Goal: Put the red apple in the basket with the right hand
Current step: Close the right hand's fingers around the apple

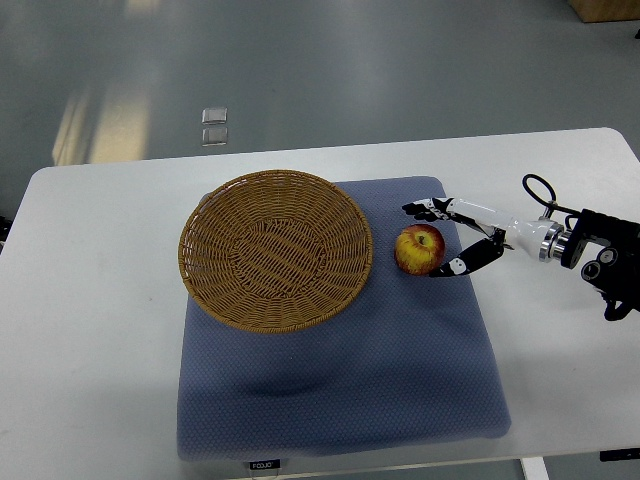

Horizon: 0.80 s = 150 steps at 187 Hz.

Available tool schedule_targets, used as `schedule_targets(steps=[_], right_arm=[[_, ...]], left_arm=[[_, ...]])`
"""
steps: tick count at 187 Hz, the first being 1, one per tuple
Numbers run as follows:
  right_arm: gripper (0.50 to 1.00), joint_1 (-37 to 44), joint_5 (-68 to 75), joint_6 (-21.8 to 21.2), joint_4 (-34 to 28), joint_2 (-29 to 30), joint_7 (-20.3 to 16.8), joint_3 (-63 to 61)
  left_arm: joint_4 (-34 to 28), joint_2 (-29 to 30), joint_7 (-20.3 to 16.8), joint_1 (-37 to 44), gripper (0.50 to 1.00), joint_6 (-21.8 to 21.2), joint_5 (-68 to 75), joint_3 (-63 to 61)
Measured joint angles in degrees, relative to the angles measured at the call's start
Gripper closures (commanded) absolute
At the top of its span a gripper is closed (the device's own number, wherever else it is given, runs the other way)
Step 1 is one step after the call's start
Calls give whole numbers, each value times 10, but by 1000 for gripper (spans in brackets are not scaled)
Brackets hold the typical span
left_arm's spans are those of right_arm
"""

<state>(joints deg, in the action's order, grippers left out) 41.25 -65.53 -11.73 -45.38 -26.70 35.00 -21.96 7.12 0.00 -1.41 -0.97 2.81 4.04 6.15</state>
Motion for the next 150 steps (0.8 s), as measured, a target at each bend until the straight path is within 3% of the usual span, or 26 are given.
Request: schedule_targets(steps=[104, 113, 122, 123, 125, 150], right_arm=[[599, 8, -22, 13, 4, 29, -2, 8], [638, 8, -24, 13, 4, 30, -3, 9], [638, 8, -28, 14, 4, 30, -4, 9], [692, 8, -28, 14, 4, 30, -4, 9], [703, 8, -30, 14, 5, 30, -4, 9], [785, 9, -54, 24, 6, 30, -5, 9]], left_arm=[[0, 0, 0, 0, 500, 0, 0, 0], [0, 0, 0, 0, 500, 0, 0, 0], [0, 0, 0, 0, 500, 0, 0, 0], [0, 0, 0, 0, 500, 0, 0, 0], [0, 0, 0, 0, 500, 0, 0, 0], [0, 0, 0, 0, 500, 0, 0, 0]])
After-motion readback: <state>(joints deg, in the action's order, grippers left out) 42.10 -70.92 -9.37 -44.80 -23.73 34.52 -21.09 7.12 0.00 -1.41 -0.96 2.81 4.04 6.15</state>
